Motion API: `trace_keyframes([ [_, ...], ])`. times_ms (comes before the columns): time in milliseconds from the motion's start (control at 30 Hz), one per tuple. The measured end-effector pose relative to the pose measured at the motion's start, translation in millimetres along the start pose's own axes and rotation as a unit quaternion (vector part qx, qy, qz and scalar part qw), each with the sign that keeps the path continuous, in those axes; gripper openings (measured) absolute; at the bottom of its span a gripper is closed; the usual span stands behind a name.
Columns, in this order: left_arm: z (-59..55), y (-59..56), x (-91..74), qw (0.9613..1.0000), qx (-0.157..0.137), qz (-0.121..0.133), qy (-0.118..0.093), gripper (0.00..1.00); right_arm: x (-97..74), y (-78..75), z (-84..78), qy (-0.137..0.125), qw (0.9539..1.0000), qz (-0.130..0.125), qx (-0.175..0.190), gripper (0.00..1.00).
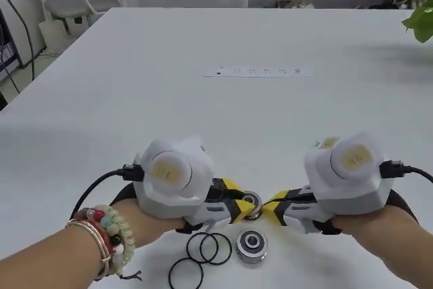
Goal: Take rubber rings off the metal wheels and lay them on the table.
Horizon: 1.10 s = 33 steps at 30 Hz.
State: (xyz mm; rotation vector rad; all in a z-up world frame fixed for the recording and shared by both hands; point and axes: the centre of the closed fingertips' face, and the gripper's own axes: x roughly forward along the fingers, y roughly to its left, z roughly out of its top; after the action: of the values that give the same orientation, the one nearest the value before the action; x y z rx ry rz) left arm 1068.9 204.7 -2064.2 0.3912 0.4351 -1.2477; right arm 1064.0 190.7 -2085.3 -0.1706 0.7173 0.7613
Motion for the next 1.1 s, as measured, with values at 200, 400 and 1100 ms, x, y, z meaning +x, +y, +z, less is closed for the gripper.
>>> trace_keyframes([
  [200,0.5,-0.7,-0.3,1.0,0.005,0.003,0.002,0.08,-2.0,-1.4,1.5,-0.004,0.9994,0.001,0.035,0.0],
  [400,0.3,-0.3,0.0,0.9999,0.009,0.003,-0.006,0.08,-4.9,-2.3,3.0,-0.012,0.9949,0.009,0.1,0.0],
  [1100,1.6,-1.5,0.1,0.9999,0.008,0.003,-0.014,0.08,-10.1,-2.0,8.0,-0.057,0.9457,0.043,0.317,0.0],
])
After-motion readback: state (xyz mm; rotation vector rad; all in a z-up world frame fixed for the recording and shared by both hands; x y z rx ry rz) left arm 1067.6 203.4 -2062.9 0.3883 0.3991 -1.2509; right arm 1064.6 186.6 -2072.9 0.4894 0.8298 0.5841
